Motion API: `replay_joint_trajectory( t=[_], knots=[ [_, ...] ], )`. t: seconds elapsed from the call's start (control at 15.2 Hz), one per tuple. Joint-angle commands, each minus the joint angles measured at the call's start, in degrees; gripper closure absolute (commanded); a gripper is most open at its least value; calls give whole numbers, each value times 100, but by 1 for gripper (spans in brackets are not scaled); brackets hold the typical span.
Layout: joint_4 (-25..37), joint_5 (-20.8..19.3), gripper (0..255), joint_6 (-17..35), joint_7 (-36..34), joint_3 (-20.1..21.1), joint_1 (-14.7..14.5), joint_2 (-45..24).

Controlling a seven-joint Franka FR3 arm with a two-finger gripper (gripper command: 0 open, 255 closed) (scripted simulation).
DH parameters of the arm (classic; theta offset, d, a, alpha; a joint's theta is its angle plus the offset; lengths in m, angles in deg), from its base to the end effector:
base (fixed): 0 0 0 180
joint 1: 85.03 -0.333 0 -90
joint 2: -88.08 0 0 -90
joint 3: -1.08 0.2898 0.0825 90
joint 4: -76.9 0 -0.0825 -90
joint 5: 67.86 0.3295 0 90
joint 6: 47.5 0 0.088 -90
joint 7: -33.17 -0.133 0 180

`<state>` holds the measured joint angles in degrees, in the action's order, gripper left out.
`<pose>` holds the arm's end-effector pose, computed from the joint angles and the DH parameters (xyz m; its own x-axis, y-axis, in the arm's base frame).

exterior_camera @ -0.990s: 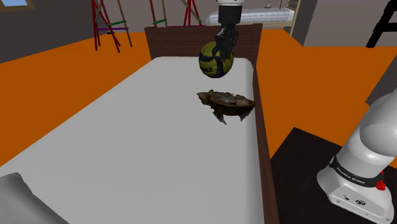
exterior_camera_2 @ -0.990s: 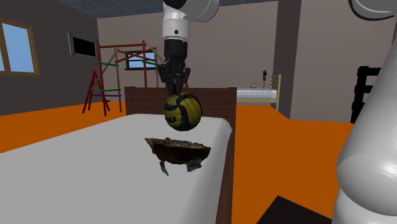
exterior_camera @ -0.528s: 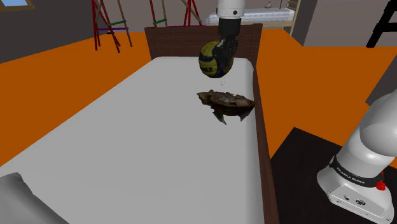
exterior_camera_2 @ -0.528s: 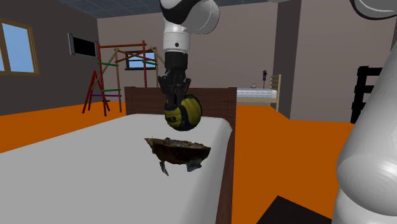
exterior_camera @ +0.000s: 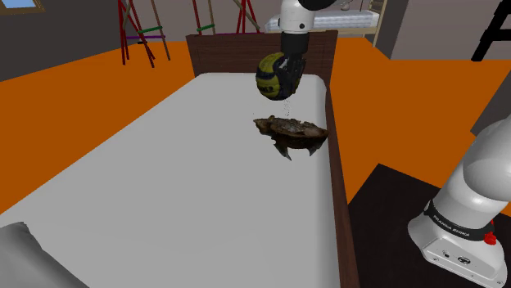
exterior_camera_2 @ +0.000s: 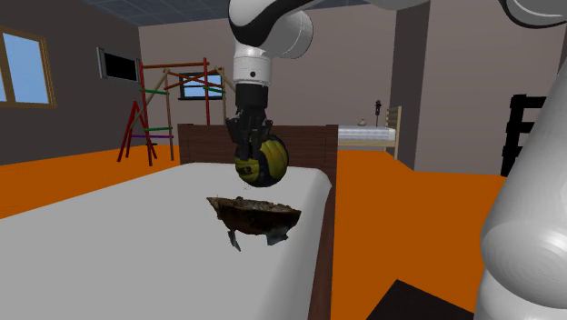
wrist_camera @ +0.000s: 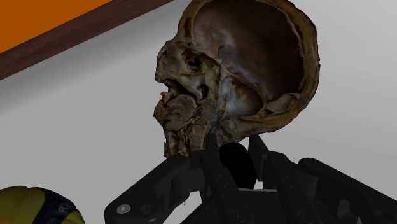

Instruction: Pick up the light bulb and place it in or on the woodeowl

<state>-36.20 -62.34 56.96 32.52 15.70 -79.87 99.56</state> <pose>0.4493 0.0924 0.5162 0.9910 0.1265 0.0427 0.1284 -0.9907 -0.0445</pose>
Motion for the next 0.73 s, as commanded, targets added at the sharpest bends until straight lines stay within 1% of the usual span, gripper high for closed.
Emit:
replay_joint_trajectory(
  t=[0.0, 0.13, 0.2, 0.53, 0.66],
  knots=[
    [-3, 0, 255, 3, 0, 0, 0, 1],
    [-2, 0, 255, 2, 0, 0, 0, 1],
    [-2, 0, 0, 2, 0, 0, 0, 1],
    [-2, 0, 0, 2, 0, 0, 0, 1],
    [376, -9, 0, -382, -5, -21, 12, 6]
  ],
)
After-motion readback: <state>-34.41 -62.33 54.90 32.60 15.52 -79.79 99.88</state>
